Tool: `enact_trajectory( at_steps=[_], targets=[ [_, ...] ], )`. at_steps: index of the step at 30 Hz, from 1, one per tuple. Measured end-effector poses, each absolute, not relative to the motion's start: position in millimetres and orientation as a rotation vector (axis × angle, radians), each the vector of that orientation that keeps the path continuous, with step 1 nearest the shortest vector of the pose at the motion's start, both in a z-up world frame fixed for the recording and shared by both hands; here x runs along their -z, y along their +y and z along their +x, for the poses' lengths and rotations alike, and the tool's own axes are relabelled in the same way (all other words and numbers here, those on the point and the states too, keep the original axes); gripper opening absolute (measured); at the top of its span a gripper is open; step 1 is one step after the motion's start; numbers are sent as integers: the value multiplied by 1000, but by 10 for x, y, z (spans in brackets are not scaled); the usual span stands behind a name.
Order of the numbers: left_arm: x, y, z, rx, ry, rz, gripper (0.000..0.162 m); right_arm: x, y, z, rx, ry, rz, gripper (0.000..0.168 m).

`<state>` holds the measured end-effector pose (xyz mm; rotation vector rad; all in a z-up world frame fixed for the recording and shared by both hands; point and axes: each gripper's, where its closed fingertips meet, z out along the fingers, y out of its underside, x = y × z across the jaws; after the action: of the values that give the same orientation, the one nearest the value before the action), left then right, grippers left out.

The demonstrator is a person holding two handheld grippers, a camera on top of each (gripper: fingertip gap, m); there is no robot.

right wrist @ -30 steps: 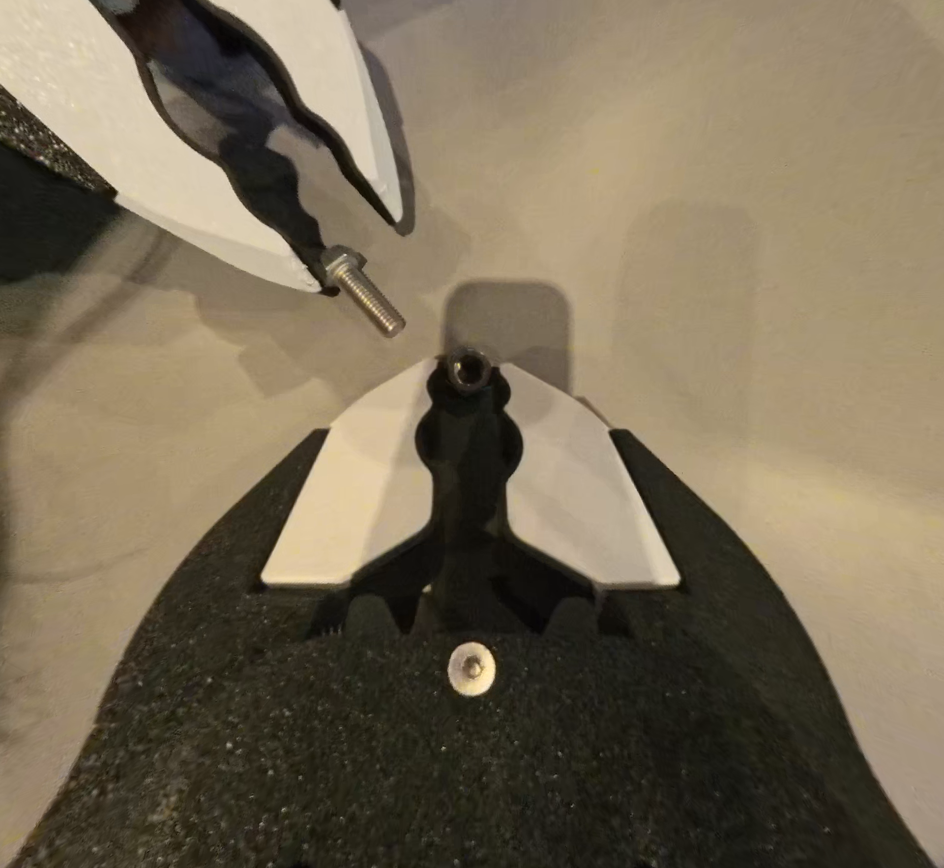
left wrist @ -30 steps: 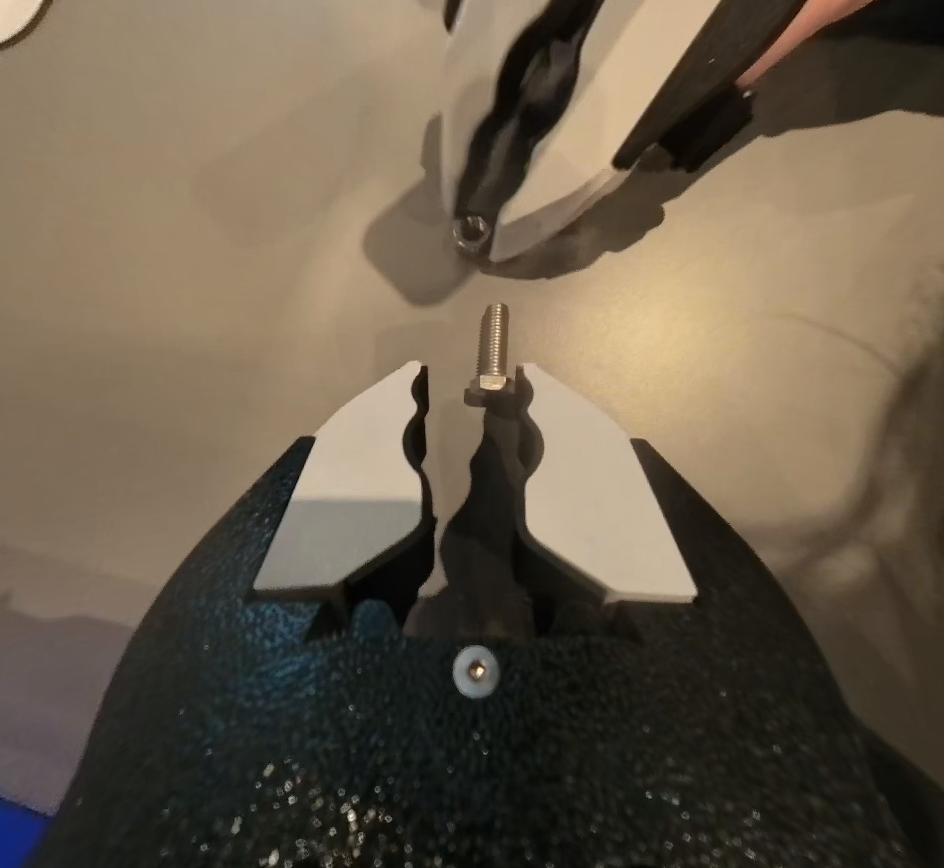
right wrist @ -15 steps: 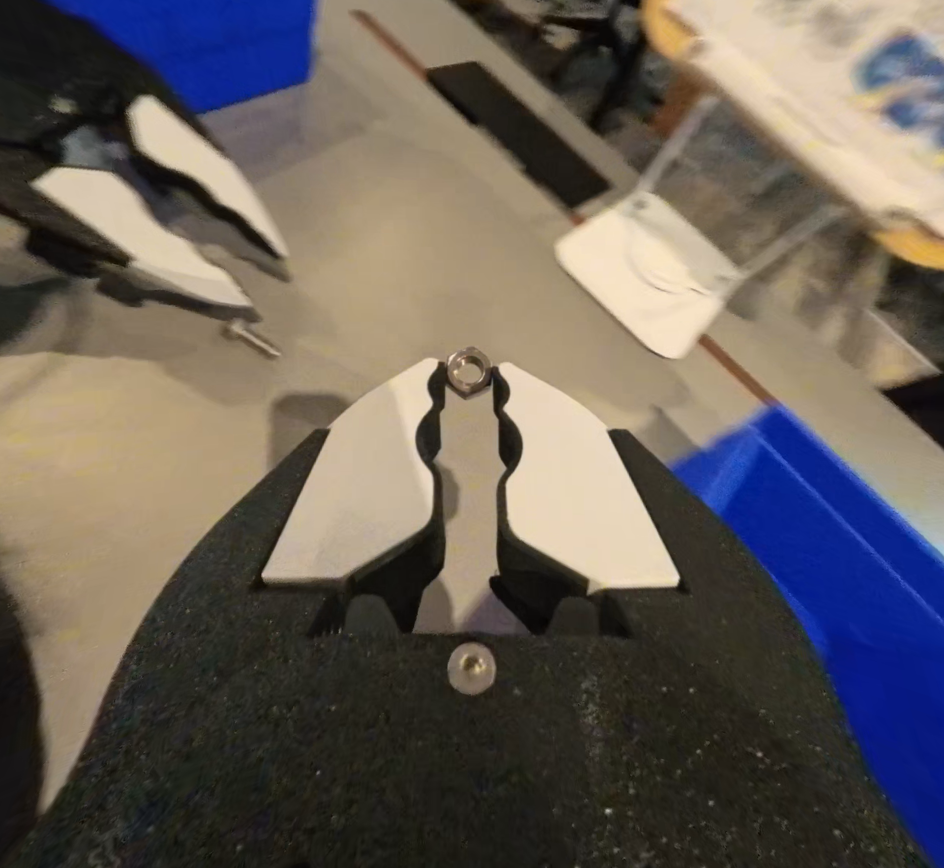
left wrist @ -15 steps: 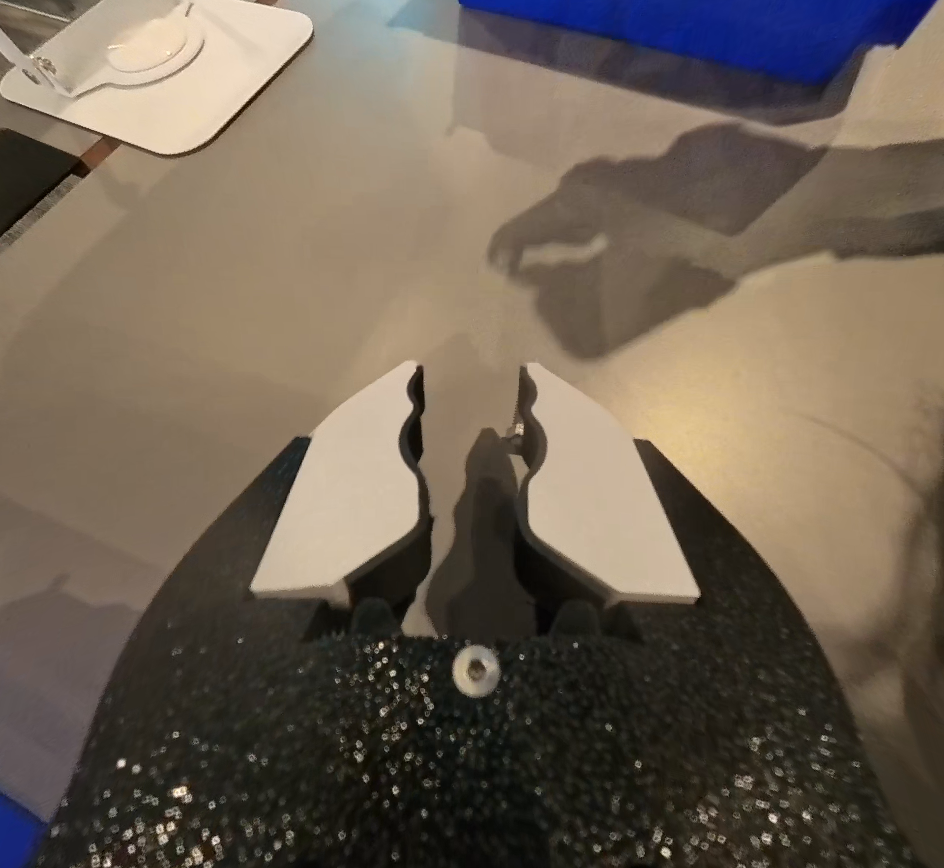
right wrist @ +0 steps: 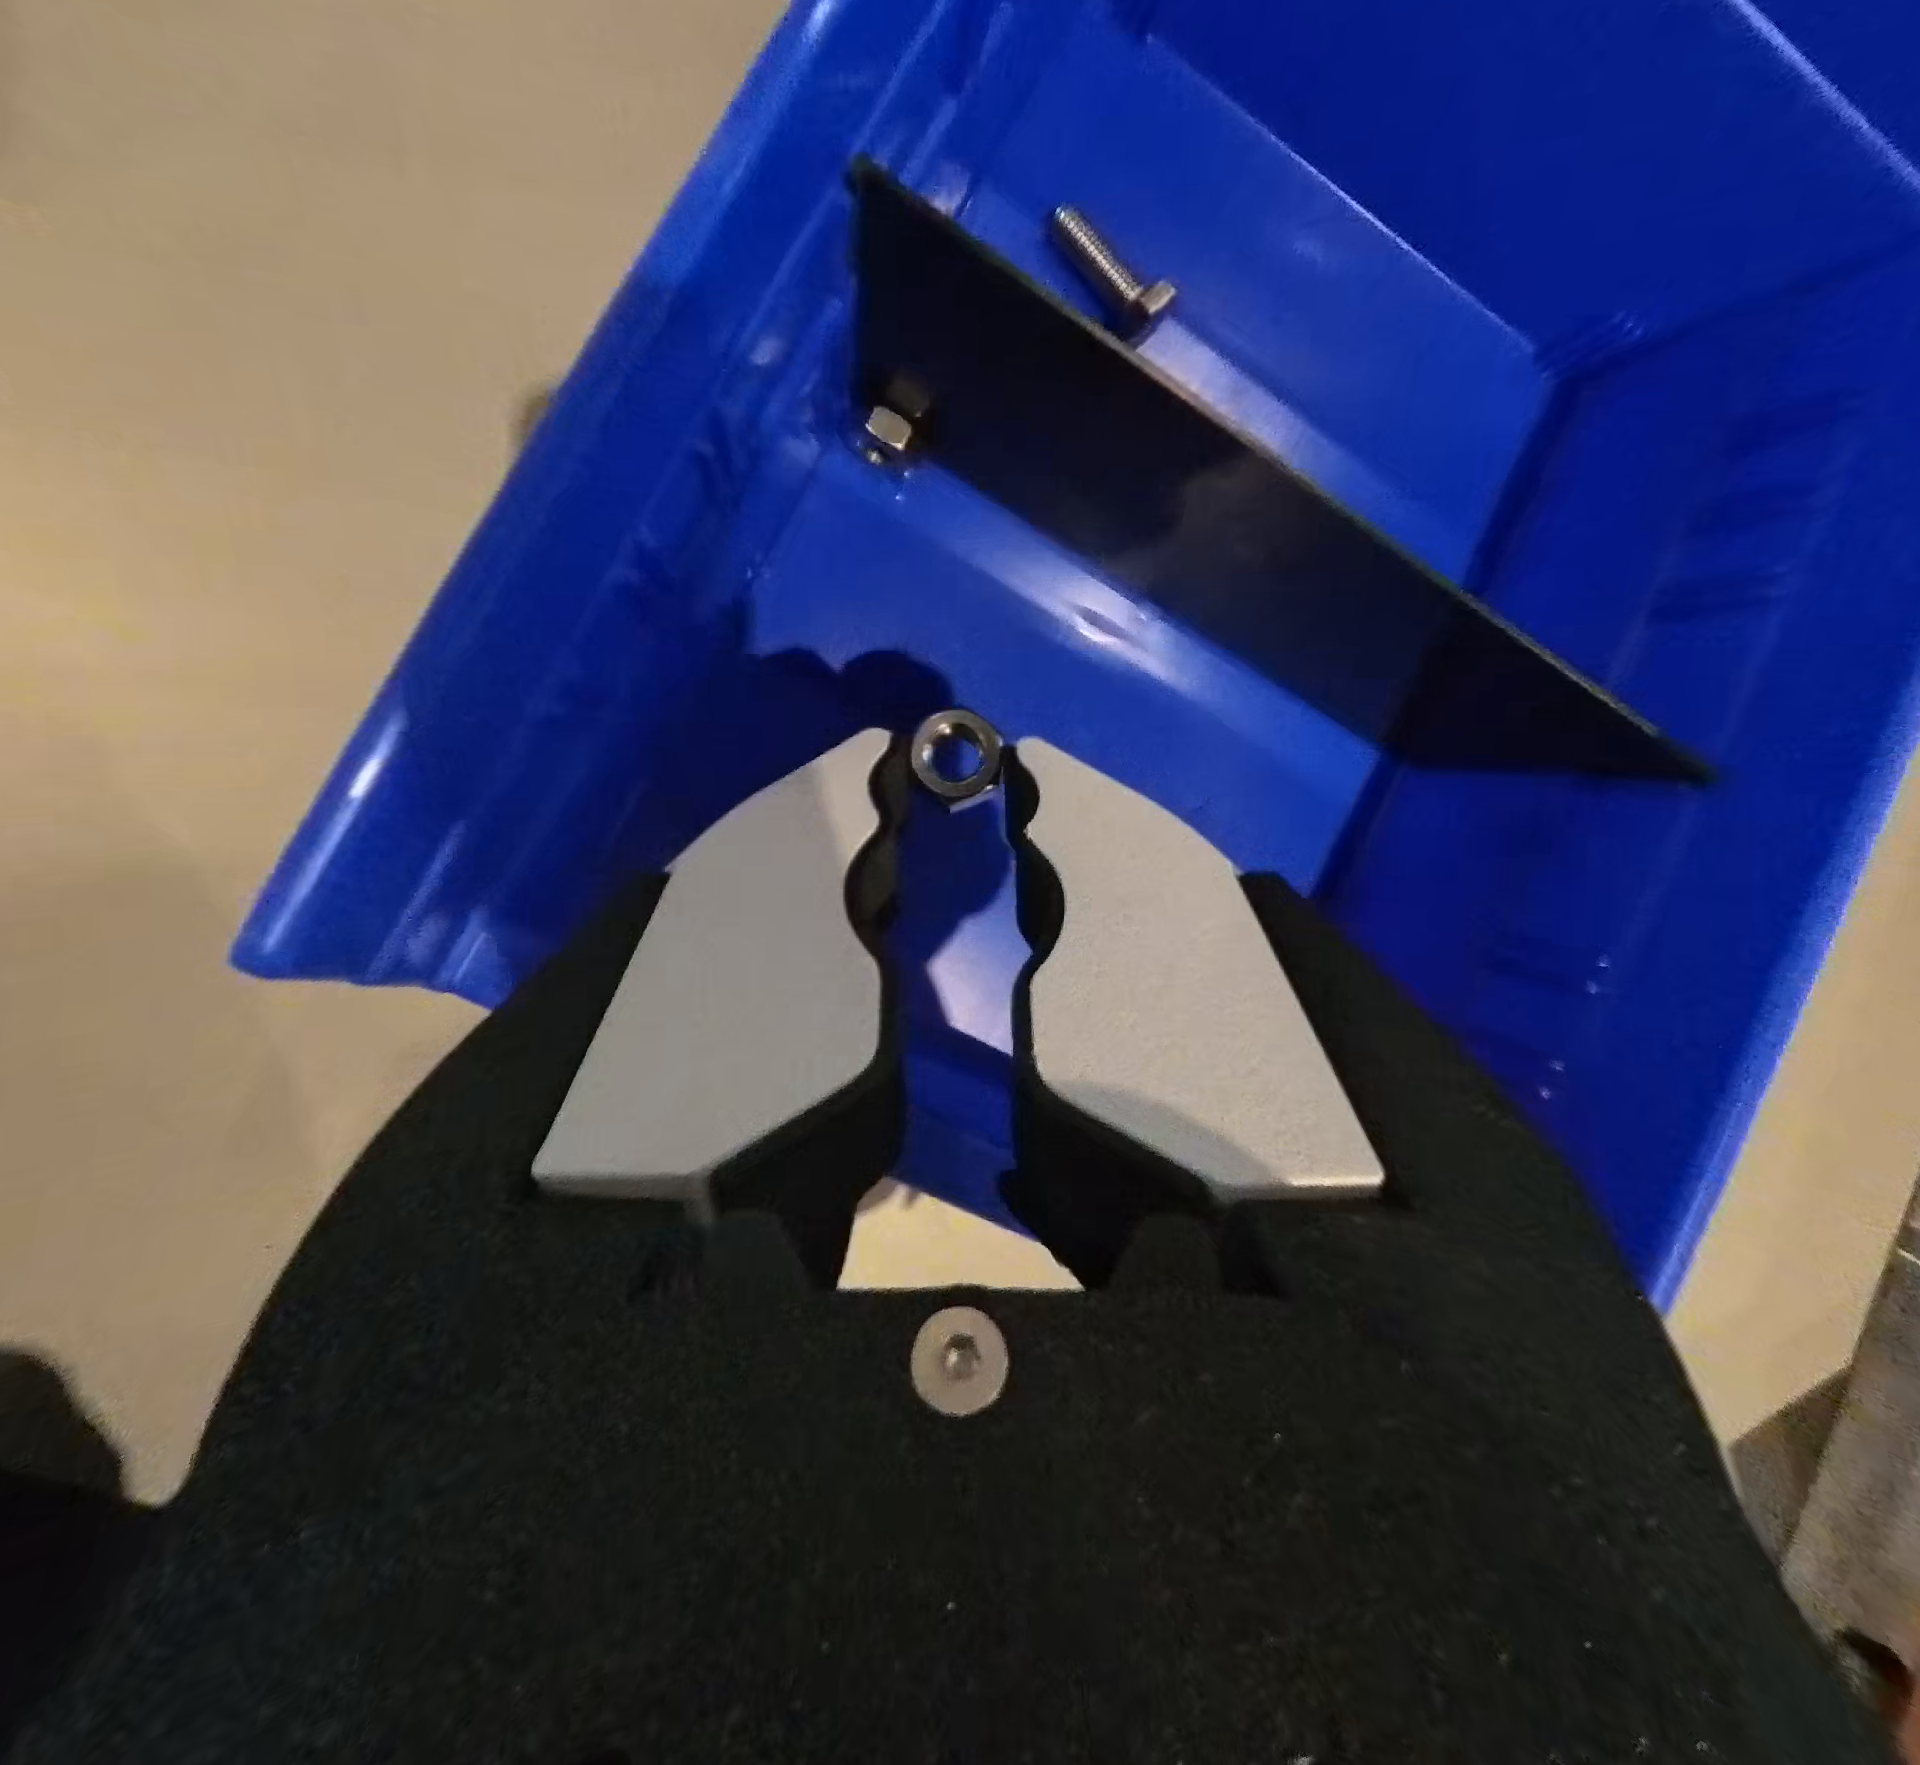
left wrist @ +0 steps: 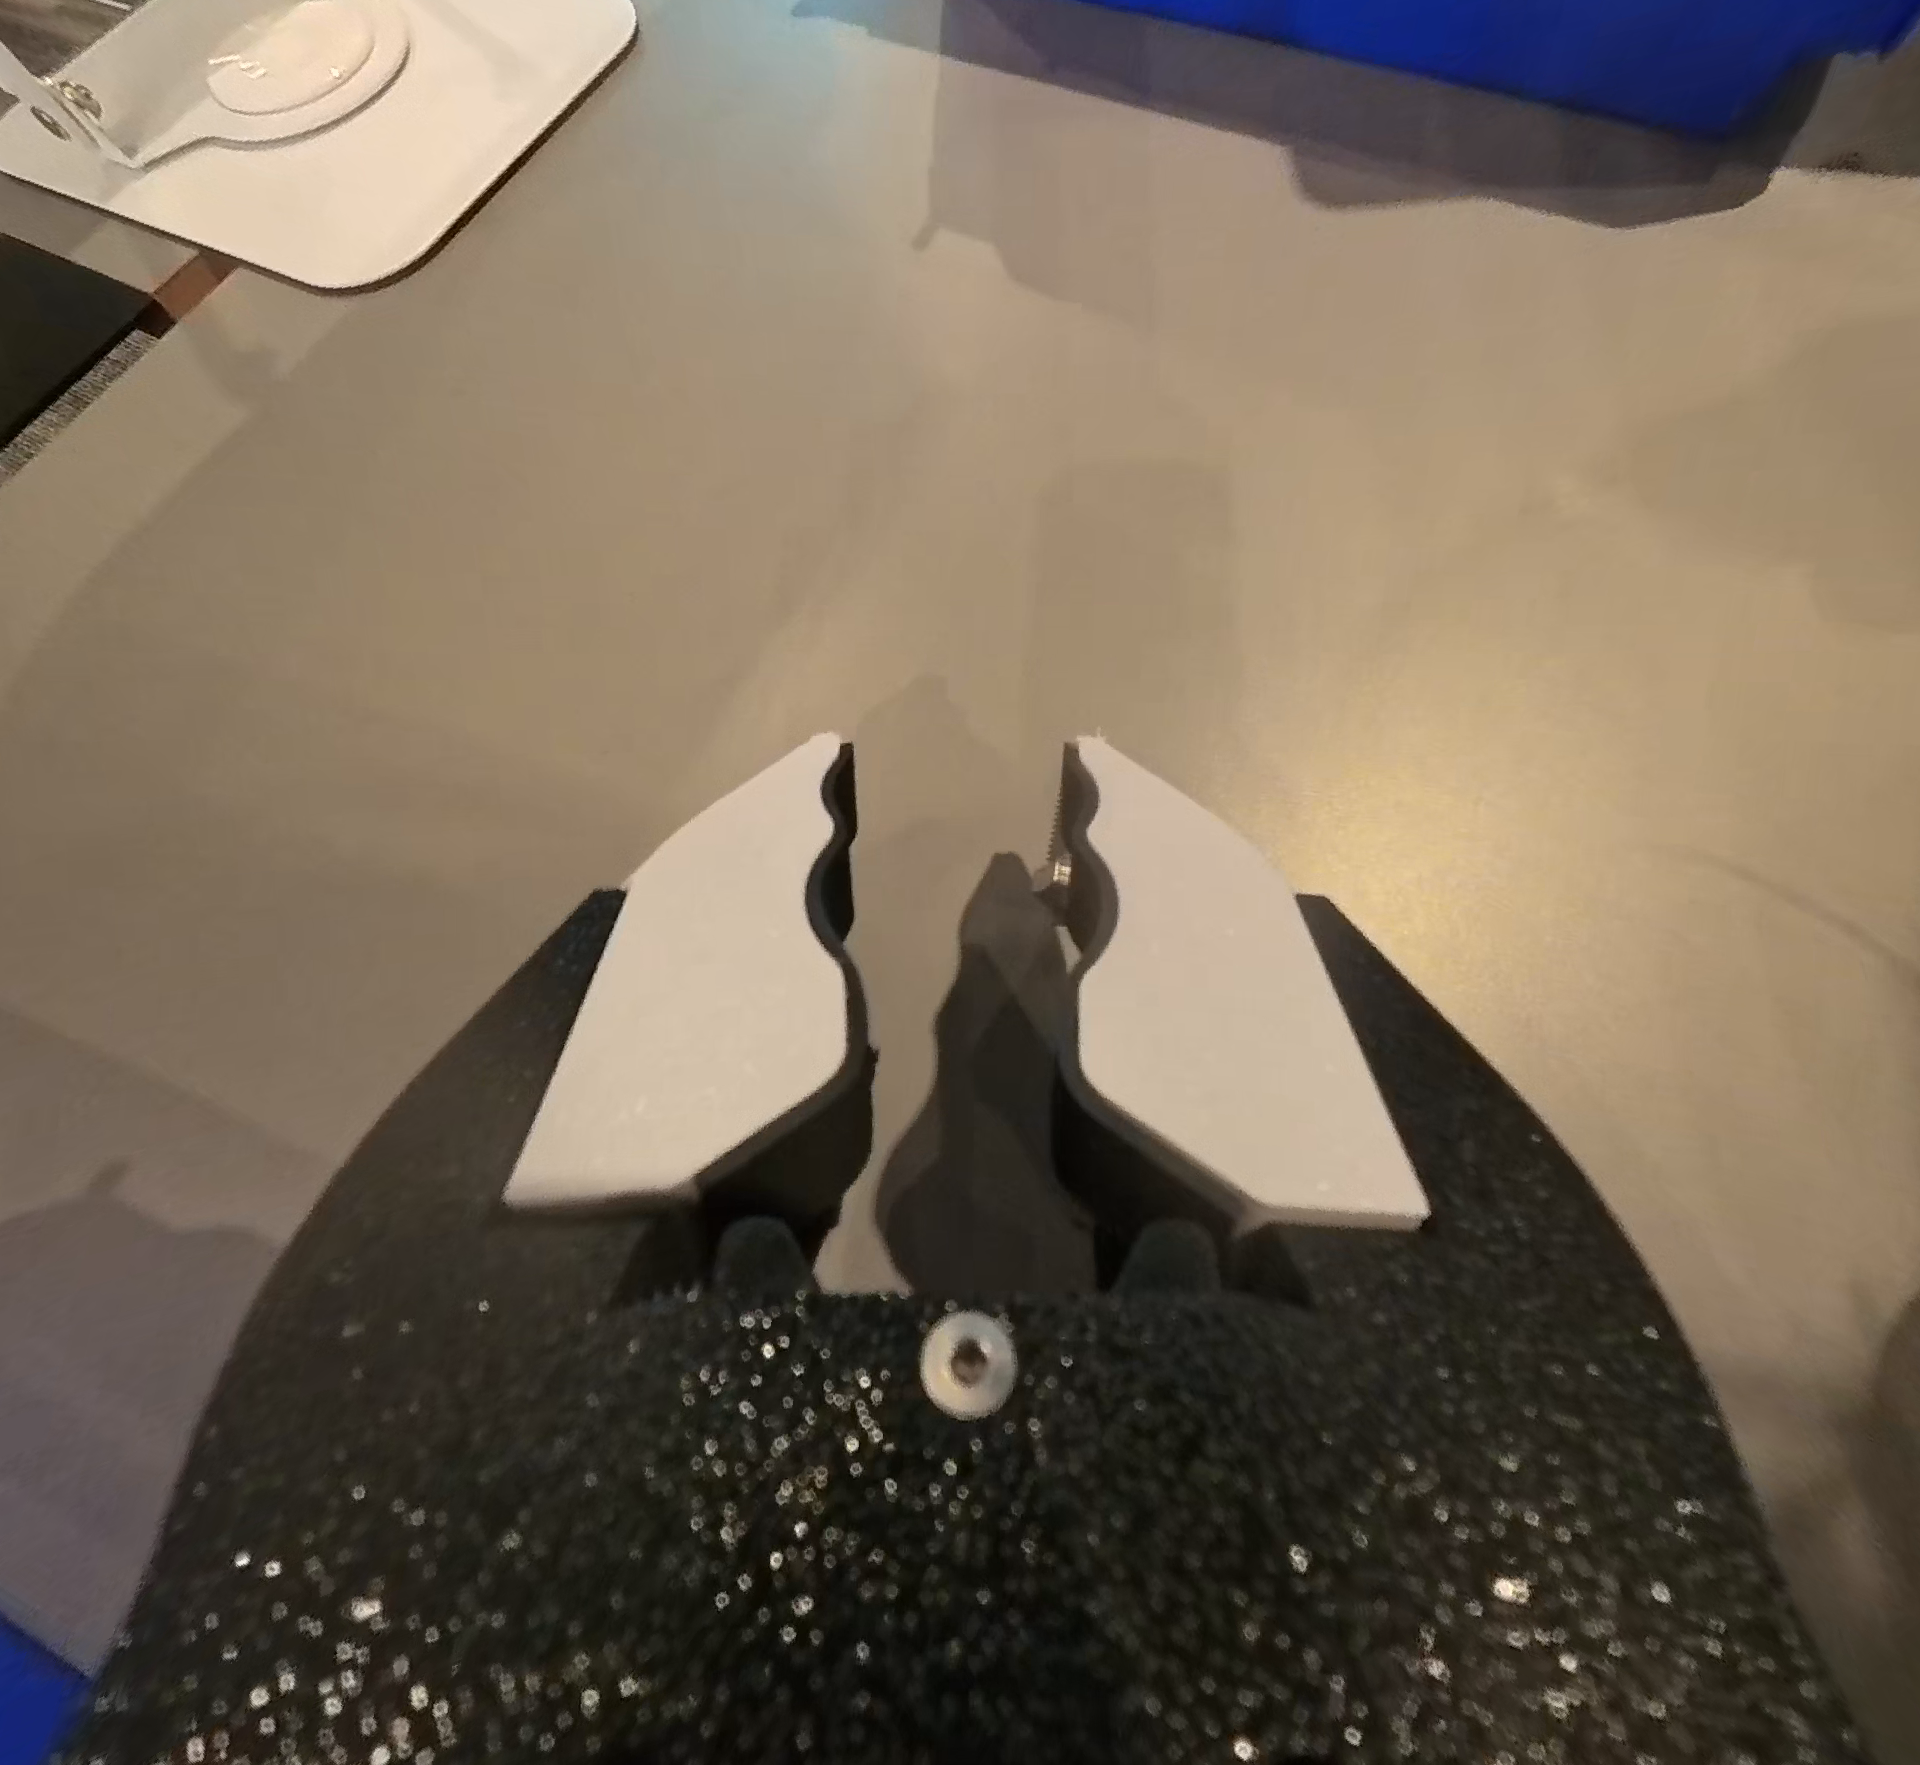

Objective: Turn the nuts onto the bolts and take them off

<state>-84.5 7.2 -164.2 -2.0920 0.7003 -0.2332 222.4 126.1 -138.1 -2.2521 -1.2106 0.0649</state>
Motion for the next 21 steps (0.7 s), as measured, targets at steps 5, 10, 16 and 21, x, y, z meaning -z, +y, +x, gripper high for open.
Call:
enact_trajectory(
  at_steps=[5, 10, 16, 21],
  targets=[
    [1650, 83, -868, 225, 688, -2097, 37, 971, 1269, 2147, -10, -1179, -2113, 26],
    [1667, 94, -910, 226, 659, -2111, 37, 454, 458, 835, -536, -1517, -1603, 16],
    [1658, 94, -975, 194, 646, -2114, 37, 1296, -94, -259, -775, -1961, -1335, 24],
    [1660, 97, -1060, 170, 621, -2125, 37, 1834, -160, -608, -828, -2165, -1299, 29]
  ],
)
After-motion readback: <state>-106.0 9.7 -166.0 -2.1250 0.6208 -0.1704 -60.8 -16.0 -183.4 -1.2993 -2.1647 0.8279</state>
